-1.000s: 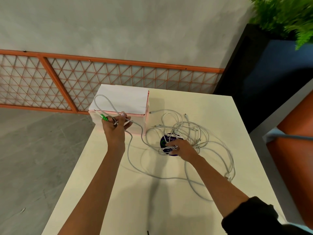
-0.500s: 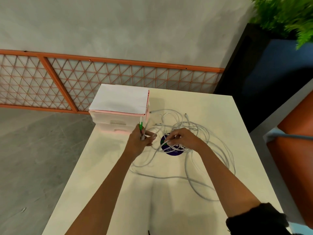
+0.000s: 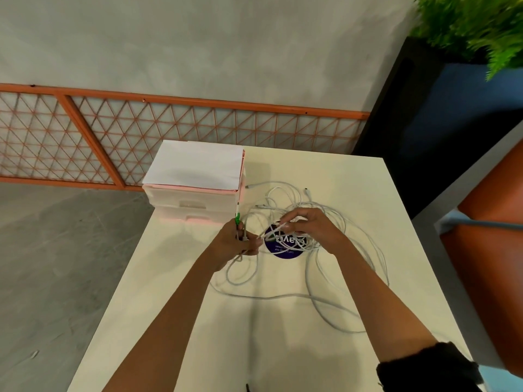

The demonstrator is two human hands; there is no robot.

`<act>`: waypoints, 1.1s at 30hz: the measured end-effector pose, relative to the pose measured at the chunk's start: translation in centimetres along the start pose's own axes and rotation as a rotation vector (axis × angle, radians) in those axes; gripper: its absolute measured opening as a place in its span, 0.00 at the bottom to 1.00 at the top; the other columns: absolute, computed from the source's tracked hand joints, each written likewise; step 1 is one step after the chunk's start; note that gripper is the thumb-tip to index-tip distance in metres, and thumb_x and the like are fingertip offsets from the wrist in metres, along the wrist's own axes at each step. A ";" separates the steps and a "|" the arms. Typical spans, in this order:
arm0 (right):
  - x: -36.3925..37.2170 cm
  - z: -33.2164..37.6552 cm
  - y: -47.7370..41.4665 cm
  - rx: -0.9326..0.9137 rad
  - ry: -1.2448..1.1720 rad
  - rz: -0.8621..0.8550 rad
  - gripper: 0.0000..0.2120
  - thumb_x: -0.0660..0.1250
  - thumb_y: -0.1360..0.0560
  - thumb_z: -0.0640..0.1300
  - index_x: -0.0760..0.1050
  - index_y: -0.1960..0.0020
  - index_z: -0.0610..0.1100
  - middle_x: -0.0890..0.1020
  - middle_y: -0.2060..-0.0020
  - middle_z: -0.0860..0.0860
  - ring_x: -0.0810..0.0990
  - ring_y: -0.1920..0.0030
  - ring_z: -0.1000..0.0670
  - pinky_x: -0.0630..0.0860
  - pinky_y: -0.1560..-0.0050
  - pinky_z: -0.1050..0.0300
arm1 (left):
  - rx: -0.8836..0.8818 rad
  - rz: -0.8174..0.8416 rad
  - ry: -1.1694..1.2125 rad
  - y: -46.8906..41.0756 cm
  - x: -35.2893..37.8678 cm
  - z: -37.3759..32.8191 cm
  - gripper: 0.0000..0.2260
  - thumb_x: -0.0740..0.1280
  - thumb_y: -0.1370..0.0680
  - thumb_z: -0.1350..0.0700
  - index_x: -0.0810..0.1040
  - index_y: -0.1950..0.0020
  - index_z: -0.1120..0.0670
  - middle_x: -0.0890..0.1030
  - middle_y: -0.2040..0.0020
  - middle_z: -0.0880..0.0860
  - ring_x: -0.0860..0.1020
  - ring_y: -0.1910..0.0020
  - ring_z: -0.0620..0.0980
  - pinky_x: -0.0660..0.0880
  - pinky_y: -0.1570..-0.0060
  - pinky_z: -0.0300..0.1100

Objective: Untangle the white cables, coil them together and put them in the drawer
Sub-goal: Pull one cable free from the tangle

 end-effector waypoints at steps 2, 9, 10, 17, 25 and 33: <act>-1.3 -0.2 0.0 0.014 0.030 -0.045 0.06 0.73 0.32 0.31 0.80 0.56 0.35 0.82 0.57 0.40 0.82 0.64 0.53 0.75 0.62 0.65 | -0.009 -0.060 -0.003 0.0 -1.0 0.2 0.15 0.70 0.27 0.71 0.66 0.57 0.56 0.78 0.63 0.56 0.78 0.61 0.53 0.82 0.62 0.42; -4.7 -2.1 0.5 0.093 0.414 -0.316 0.14 0.64 0.32 0.24 0.73 0.67 0.42 0.80 0.74 0.58 0.78 0.72 0.62 0.68 0.71 0.70 | 0.156 -0.258 0.038 -0.3 -3.1 -0.4 0.18 0.68 0.26 0.70 0.60 0.60 0.55 0.76 0.58 0.62 0.78 0.60 0.55 0.82 0.61 0.41; -5.1 -2.5 0.7 0.103 0.458 -0.413 0.14 0.62 0.32 0.25 0.72 0.67 0.44 0.80 0.72 0.56 0.78 0.70 0.59 0.68 0.71 0.67 | 0.181 -0.286 0.032 -0.4 -3.2 -0.9 0.18 0.68 0.26 0.70 0.61 0.60 0.55 0.76 0.58 0.62 0.79 0.61 0.55 0.81 0.61 0.40; -7.3 -4.3 2.1 0.269 0.623 -0.844 0.10 0.59 0.30 0.29 0.76 0.64 0.37 0.79 0.64 0.39 0.77 0.62 0.37 0.67 0.63 0.56 | 0.332 -0.420 0.115 -0.6 -5.0 -2.9 0.10 0.66 0.25 0.70 0.67 0.55 0.61 0.76 0.56 0.62 0.81 0.65 0.46 0.81 0.62 0.39; -7.5 -4.9 3.0 0.369 0.746 -0.918 0.09 0.58 0.25 0.30 0.76 0.55 0.36 0.79 0.55 0.39 0.76 0.59 0.39 0.68 0.61 0.54 | 0.455 -0.551 0.227 0.0 -6.8 -4.2 0.17 0.66 0.24 0.69 0.62 0.64 0.55 0.76 0.63 0.54 0.80 0.66 0.45 0.81 0.60 0.41; -7.2 -6.6 4.1 0.501 0.839 -0.828 0.11 0.59 0.25 0.28 0.74 0.46 0.38 0.78 0.49 0.40 0.78 0.49 0.37 0.73 0.52 0.49 | 0.528 -0.625 0.312 0.3 -7.7 -5.5 0.12 0.65 0.23 0.69 0.67 0.61 0.58 0.80 0.65 0.46 0.81 0.63 0.46 0.81 0.57 0.41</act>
Point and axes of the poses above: each hand's wrist, its own y-axis away from the middle knuckle, its own x-axis out of the palm, z = x × y, the point moved 1 cm from there along -y, towards the middle knuckle
